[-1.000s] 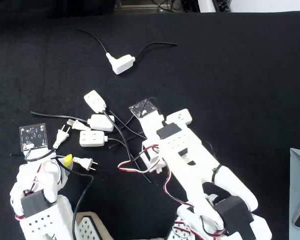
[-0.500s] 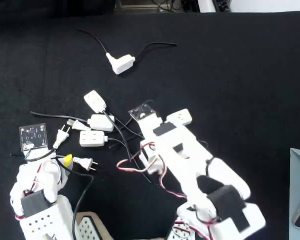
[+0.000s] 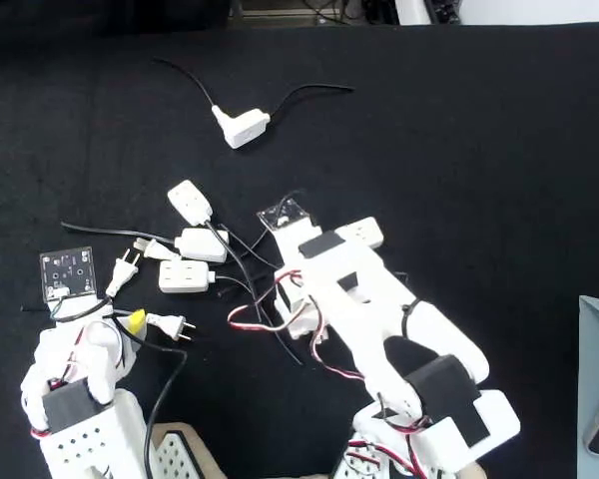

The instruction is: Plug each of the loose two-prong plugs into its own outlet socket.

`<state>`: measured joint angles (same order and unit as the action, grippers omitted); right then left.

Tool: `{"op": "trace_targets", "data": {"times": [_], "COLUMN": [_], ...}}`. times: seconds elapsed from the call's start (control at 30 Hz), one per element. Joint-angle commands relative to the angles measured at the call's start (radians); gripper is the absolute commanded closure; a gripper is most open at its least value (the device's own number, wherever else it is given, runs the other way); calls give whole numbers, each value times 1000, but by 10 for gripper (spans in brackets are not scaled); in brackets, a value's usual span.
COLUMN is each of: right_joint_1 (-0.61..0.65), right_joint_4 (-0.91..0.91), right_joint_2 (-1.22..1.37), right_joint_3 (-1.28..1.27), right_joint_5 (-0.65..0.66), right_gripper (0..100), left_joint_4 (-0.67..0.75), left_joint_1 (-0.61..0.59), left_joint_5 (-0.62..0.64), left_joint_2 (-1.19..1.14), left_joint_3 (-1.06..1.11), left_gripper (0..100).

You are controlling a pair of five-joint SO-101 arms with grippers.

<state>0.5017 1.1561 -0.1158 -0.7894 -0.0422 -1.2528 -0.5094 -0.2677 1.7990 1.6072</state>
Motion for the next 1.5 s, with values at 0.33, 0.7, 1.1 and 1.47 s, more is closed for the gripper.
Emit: {"op": "trace_targets", "data": {"times": [0.33, 0.7, 1.1, 1.47], "right_joint_1": [9, 9, 14, 14], "right_joint_4": [-12, -57, -34, -41], "right_joint_2": [7, -1, -51, -541], "right_joint_3": [67, 50, 42, -139], "right_joint_5": [-44, -40, 25, 189], "right_gripper": [872, 949, 986, 986], "left_joint_4": [0, 0, 0, 2], "left_joint_1": [10, 10, 10, 13], "left_joint_5": [-8, -8, -8, -2], "left_joint_2": [8, 8, 8, 8], "left_joint_3": [-7, -7, -7, -30], "left_gripper": [690, 690, 690, 692]}}
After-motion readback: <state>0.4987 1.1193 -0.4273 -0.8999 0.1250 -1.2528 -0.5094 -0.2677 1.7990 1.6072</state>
